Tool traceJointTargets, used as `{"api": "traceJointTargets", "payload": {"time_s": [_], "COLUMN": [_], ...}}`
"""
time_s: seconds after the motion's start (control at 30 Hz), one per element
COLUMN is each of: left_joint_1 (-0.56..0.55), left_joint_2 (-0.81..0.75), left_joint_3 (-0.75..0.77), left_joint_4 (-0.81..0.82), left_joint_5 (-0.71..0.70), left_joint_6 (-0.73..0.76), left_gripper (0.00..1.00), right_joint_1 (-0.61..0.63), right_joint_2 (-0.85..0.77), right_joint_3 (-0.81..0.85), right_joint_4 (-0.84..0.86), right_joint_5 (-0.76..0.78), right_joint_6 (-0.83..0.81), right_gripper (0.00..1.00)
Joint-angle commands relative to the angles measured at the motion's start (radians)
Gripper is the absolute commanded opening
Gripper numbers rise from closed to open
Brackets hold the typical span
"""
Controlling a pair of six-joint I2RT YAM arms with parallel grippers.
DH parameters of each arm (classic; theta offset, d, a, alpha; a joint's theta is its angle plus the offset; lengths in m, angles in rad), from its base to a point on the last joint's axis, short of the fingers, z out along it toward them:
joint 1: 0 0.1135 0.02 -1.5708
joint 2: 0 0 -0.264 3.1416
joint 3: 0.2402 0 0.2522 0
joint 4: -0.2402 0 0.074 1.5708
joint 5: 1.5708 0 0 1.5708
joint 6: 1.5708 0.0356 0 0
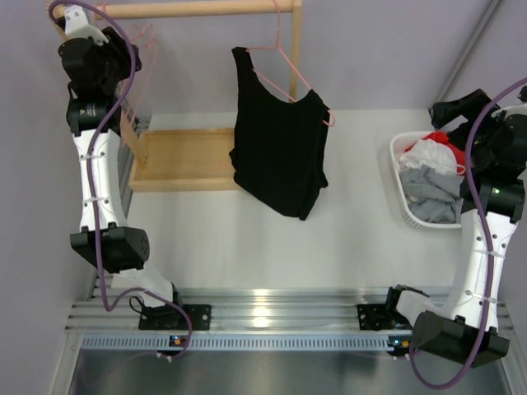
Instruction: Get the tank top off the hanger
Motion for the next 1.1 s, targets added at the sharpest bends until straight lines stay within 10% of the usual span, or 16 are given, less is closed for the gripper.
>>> {"api": "traceJointTargets", "payload": {"time_s": [0.0,0.2,0.43,0.57,0.93,1.07], "left_joint_1": [0.003,0.001,-0.075,-0.338,-0.560,-0.662], "left_joint_2": [-0.090,-0.179,-0.253,-0.254,-0.122,-0.047], "left_joint_3": [-0.004,-0.017,-0.032,-0.038,0.014,0.077], "left_joint_4": [0.043,0.043,0.044,0.044,0.046,0.046], "left_joint_5": [-0.044,-0.023,-0.004,-0.225,-0.344,-0.396], "left_joint_6": [-0.018,-0.058,-0.076,0.063,0.025,0.063], "left_gripper": [0.51,0.75,0.80,0.84,0.85,0.86], "right_joint_1": [0.012,0.020,0.050,0.108,0.475,0.527], "right_joint_2": [-0.012,-0.012,-0.011,-0.009,0.149,0.202], "right_joint_3": [0.037,0.032,0.026,0.031,0.144,0.156], "right_joint_4": [0.057,0.058,0.074,0.112,0.166,0.195], "right_joint_5": [-0.022,-0.032,-0.062,-0.097,0.000,0.091], "right_joint_6": [0.009,0.009,-0.008,-0.046,-0.191,-0.188], "right_gripper": [0.92,0.92,0.93,0.96,0.92,0.04]}}
